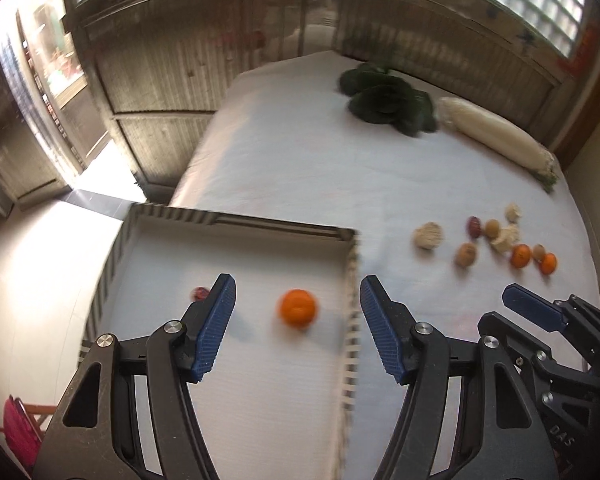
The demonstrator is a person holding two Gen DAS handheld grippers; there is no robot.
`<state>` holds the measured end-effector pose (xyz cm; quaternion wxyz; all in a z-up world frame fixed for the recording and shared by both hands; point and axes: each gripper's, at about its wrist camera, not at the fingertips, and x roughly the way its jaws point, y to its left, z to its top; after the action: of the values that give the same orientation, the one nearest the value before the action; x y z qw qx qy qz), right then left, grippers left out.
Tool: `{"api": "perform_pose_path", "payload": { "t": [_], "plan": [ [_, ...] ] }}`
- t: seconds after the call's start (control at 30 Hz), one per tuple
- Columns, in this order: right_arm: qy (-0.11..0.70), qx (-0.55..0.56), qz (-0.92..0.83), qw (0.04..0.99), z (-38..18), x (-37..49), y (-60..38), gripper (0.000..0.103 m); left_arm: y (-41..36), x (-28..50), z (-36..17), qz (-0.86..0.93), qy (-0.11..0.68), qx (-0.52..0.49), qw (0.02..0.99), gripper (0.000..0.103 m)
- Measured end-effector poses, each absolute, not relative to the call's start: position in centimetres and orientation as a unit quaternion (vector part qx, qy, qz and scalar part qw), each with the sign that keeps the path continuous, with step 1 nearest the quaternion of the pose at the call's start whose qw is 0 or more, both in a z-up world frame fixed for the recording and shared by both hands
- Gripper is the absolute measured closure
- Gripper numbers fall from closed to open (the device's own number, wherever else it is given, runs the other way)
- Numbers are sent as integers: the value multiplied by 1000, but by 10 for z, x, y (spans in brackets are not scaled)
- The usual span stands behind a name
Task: Organize fruits
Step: 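Move both open grippers back toward the fruits on the table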
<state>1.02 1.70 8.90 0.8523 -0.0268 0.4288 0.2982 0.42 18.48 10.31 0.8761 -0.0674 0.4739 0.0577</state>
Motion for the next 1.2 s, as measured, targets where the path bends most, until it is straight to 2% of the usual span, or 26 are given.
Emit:
{"api": "perform_pose_path", "payload": {
  "t": [0.5, 1.2],
  "plan": [
    [447, 32, 197, 872, 72, -3, -102, 65, 91, 22, 91, -11, 495, -27, 868, 38],
    [455, 69, 157, 874, 49, 12, -153, 64, 41, 71, 56, -59, 517, -19, 854, 38]
  ]
}}
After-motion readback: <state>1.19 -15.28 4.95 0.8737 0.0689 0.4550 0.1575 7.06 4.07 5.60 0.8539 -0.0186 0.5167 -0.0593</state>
